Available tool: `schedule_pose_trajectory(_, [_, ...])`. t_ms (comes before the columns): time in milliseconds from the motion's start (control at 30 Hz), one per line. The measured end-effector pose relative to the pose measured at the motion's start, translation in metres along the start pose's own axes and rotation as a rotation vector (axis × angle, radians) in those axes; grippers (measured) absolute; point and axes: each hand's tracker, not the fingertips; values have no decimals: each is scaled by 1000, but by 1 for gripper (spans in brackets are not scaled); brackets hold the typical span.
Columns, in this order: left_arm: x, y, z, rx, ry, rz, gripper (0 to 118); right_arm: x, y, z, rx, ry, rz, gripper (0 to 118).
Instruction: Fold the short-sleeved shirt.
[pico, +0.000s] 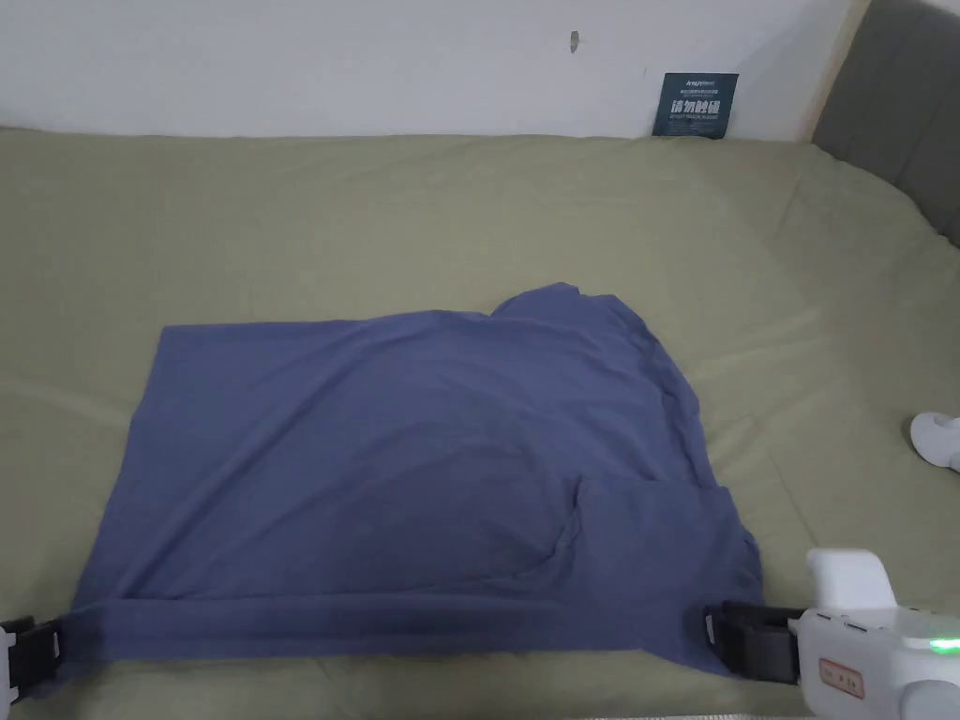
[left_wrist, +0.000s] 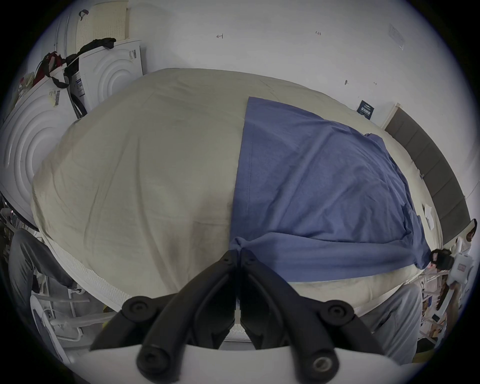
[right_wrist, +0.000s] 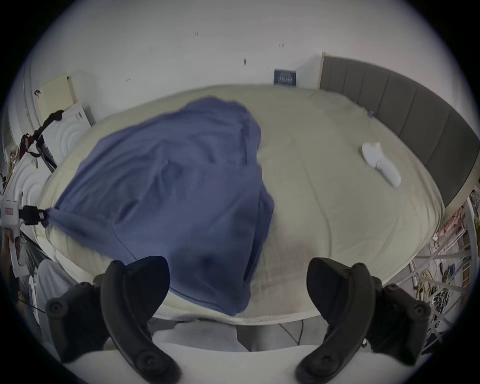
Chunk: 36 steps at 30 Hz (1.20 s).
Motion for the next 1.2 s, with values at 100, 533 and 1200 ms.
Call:
schedule_pose_trajectory(100, [2,-2,1,-3,7,0,0,0,-11,-11,-39,31,18,73])
schedule_pose_trajectory(533, [3,10,14,32,-4,-30,0,1,12,30,110,68,27,6])
schedule_pose_trajectory(1200, [36,181,-80,56,-27,-64,0,-13,224,-85,108,47,79,6])
